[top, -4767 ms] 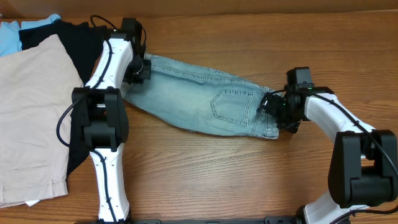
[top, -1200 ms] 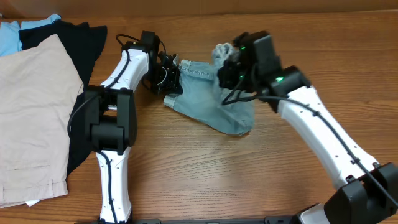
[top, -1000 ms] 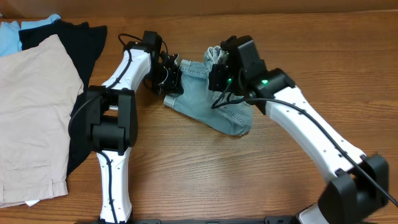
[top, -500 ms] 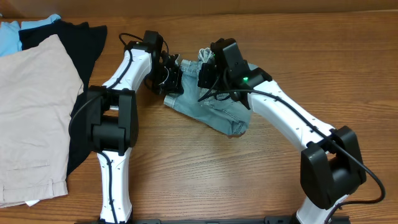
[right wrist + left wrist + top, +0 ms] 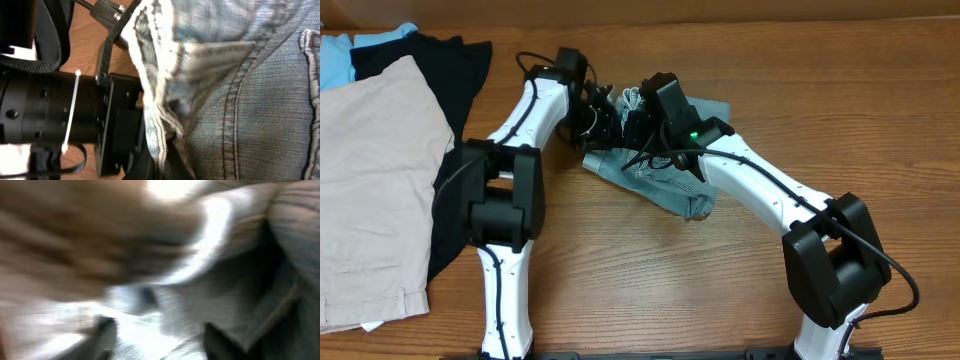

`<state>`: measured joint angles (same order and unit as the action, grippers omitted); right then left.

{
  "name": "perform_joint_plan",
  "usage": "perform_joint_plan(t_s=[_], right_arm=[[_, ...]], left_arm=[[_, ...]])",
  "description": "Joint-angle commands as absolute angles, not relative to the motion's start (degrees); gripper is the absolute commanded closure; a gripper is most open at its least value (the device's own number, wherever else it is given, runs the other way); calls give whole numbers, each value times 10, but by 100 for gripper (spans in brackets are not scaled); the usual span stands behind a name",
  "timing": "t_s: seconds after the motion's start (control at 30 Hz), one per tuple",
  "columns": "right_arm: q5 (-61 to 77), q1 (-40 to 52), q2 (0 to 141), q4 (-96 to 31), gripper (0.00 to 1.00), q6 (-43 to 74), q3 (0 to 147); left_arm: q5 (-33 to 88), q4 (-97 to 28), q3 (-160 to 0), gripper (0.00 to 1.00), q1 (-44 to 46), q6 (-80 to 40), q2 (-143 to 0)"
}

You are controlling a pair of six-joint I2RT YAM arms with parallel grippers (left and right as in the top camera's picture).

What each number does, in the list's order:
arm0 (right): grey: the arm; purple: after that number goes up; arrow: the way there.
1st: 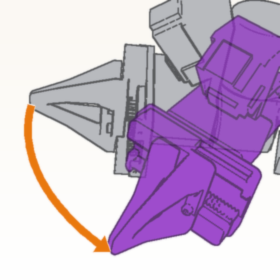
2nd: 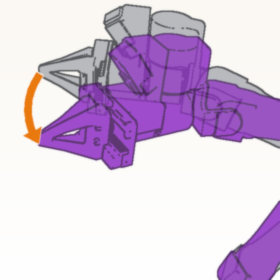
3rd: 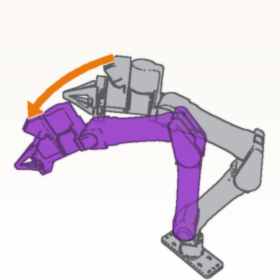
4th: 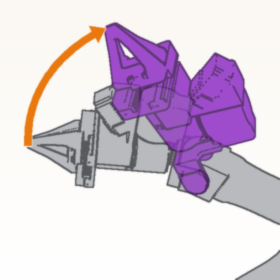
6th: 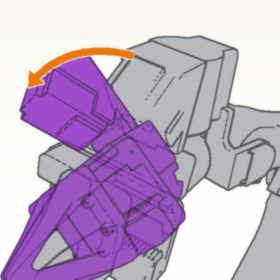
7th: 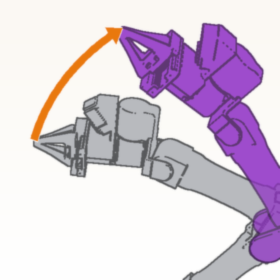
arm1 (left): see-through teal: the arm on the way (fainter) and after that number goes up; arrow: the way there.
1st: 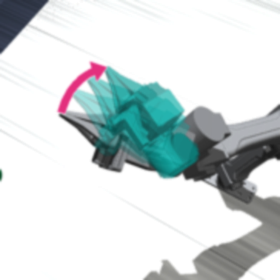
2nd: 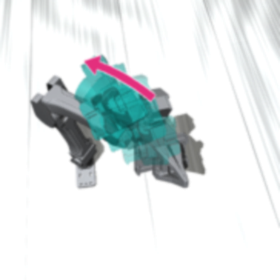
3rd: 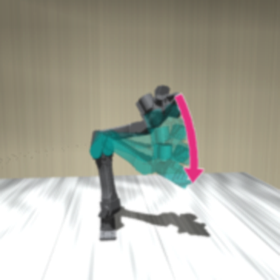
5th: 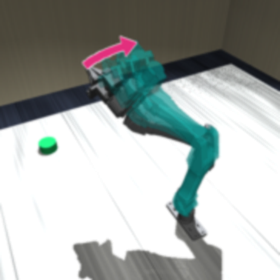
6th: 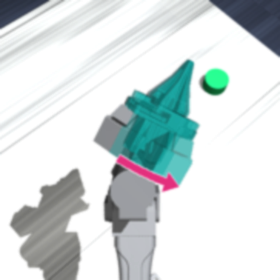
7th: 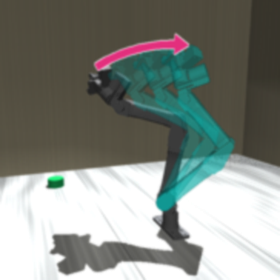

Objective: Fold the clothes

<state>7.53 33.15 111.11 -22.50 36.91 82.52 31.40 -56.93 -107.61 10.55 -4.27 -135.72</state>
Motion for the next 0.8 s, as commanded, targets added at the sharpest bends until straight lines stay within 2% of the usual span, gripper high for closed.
perform_joint_plan(t_s=[0.0, 0.27, 0.37, 0.4, 0.77], right_arm=[[86, 338, 1107, -215, 96, 378, 844], [86, 338, 1107, -215, 96, 378, 844], [86, 337, 1107, -213, 96, 378, 844], [86, 337, 1107, -212, 96, 378, 844], [104, 337, 1107, -197, 96, 377, 844]], left_arm=[[235, -570, -1064, 25, 98, -45, -1383], [177, -689, -1167, 16, 63, -54, -1383], [158, -731, -1210, 2, 56, -54, -1383], [152, -745, -1226, 0, 55, -54, -1383], [143, -829, -1381, 0, 44, -62, -1383]])
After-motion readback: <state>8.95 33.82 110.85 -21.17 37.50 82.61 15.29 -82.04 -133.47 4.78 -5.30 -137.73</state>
